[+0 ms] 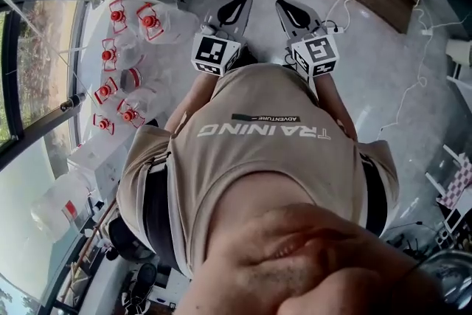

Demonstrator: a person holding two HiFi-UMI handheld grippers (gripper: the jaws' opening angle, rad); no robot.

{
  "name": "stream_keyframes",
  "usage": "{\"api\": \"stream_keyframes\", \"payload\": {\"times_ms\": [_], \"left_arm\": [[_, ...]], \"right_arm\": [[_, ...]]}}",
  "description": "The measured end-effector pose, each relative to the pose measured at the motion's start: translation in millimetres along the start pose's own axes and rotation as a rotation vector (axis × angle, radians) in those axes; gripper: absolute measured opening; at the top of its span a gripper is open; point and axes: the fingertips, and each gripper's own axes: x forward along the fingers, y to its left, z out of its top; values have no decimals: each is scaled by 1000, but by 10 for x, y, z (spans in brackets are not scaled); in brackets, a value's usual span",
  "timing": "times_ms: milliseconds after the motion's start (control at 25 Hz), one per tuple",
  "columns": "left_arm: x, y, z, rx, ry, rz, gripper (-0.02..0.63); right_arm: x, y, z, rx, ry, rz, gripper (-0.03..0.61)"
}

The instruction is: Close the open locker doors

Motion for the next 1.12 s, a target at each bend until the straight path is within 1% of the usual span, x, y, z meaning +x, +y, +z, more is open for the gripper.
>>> {"api": "stream_keyframes", "payload": {"times_ms": [120, 200, 240, 400, 520, 600, 720, 880, 1040, 1120], "left_arm": [[122, 287, -14, 2, -4, -15, 0], [193, 520, -59, 8, 7, -10, 0], [221, 637, -74, 6, 14, -1, 0], [322, 948, -81, -45, 5, 45, 0], [431, 1068, -154, -74, 36, 68, 0], [527, 1106, -124, -73, 46, 82, 0], [702, 1256, -47, -44, 51, 129, 0], [1000, 1551, 27, -32, 66, 217, 0], [1435, 1848, 143, -19, 53, 283, 0], [1632, 1997, 173, -18, 53, 320, 0]], "right_arm": [[227, -98, 136, 13, -40, -55, 15], [383, -103, 177, 41, -51, -66, 15], [450, -95, 169, 47, -41, -62, 15], [637, -151, 116, 13, 18, -12, 15], [828, -204, 139, 44, 16, 37, 15], [958, -222, 171, 46, 12, 81, 15], [1189, -323, 218, 13, 0, 150, 15], [1501, -725, 360, -7, -18, 206, 15], [1855, -1262, 563, -27, -39, 248, 15], [2028, -1456, 605, -25, -36, 273, 15]]}}
